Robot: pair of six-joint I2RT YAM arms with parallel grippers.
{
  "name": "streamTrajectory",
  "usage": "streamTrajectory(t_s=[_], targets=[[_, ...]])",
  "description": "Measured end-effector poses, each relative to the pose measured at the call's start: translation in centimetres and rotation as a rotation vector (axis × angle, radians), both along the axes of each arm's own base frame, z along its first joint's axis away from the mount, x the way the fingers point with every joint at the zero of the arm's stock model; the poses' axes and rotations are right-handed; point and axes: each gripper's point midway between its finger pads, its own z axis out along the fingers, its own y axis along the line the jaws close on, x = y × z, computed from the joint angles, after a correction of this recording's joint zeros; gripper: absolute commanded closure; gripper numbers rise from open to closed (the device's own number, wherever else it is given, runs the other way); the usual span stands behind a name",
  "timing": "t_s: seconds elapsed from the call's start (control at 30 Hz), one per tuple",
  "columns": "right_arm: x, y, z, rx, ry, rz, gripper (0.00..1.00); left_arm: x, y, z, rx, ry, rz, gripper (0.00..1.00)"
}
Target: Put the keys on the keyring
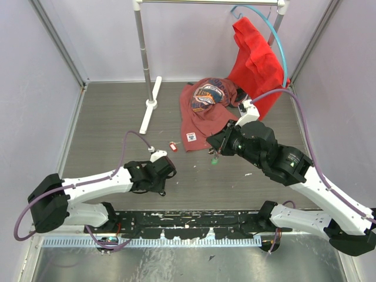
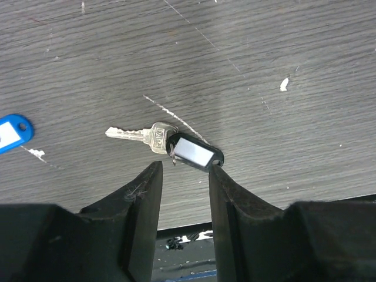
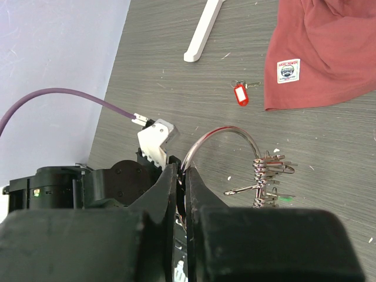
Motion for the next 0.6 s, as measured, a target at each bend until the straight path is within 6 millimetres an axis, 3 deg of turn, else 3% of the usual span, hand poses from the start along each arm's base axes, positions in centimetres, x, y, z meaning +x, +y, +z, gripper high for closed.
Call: streamTrajectory(t_s=[0.6], targets=[[0.0,0.0,0.0,0.0,0.0,0.0,1.0,-0.1,0.4,-2.3,0.071,0.03,-0.008,0.73]])
